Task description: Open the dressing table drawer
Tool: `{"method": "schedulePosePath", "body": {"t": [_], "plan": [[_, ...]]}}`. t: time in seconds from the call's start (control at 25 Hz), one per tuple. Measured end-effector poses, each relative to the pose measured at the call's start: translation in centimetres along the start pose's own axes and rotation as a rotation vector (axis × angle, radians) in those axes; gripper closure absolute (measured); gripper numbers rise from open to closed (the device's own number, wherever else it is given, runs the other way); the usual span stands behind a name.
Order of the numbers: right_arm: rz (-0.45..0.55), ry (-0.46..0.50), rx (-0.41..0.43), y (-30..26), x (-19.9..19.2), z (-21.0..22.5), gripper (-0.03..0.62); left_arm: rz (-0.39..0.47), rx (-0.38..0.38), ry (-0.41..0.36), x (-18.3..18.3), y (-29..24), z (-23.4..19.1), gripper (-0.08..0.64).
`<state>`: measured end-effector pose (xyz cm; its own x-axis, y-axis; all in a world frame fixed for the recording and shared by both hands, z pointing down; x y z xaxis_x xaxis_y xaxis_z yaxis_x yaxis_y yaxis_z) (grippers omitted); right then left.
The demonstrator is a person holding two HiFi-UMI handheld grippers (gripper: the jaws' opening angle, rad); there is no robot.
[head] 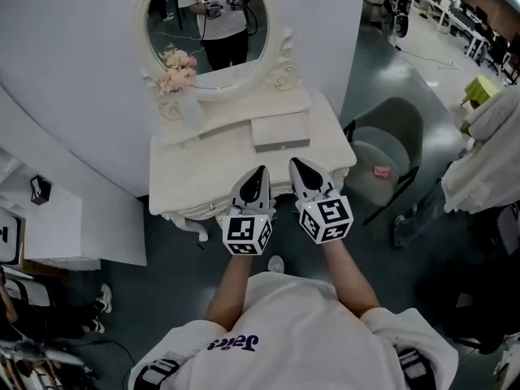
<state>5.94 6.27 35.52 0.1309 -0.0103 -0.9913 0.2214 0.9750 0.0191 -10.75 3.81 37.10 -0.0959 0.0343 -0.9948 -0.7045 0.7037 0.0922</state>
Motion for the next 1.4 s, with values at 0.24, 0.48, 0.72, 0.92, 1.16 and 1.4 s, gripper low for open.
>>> {"method": "schedulePosePath", "body": {"t": [0.24,0.48,0.72,0.92,1.16,1.4], "plan": [[-0.027,-0.022,-0.041,-6.7,-1.2,0.6,0.584,-0.021,-0.030,0.025,-1.8,-4.4,-5.4,0.548],[-0.113,-0.050,-0.080,-10.4,-5.2,4.1,0.584,-0.069,-0.006,0.063,-5.3,-8.2,-7.9,0.548],[-0.228,-0.096,-0.142,-15.0,-9.8,8.9,0.584,-0.127,0.014,0.079,-8.6,-13.0,-9.9,0.548],[-0.384,-0.068,-0.163,-17.9,-14.4,11.4,0.584,-0.142,0.040,0.119,-10.6,-16.1,-11.9,0.548],[-0.546,-0.057,-0.162,-20.2,-19.3,12.7,0.584,-0.182,0.040,0.134,-12.8,-18.2,-13.0,0.548],[-0.661,-0.062,-0.167,-22.3,-23.3,13.4,0.583,-0.218,0.048,0.166,-14.6,-19.4,-13.9,0.548]]}}
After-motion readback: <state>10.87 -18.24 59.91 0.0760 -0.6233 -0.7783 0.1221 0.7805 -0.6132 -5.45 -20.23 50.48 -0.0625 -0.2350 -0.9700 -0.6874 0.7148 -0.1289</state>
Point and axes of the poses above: the fingertips, and each gripper's own axes: y backward along the fingers, z to its right, x out of its top, the point moved 10 cm from there along y, backward along the fingers, and after that the axes turned 6 degrees about -x, right-handed, at the moved point
